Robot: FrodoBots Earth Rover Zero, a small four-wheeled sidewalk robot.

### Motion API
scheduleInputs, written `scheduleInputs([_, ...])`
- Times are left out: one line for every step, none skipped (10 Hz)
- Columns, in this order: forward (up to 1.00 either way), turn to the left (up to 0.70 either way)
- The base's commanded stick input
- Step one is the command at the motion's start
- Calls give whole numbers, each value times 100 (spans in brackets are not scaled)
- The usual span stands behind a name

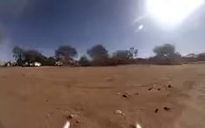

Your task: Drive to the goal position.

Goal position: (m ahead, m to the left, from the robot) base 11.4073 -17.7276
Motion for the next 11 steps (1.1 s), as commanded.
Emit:
scheduleInputs([50,0])
scheduleInputs([50,0])
scheduleInputs([50,0])
scheduleInputs([50,0])
scheduleInputs([50,0])
scheduleInputs([50,0])
scheduleInputs([50,0])
scheduleInputs([50,0])
scheduleInputs([50,0])
scheduleInputs([50,0])
scheduleInputs([50,0])
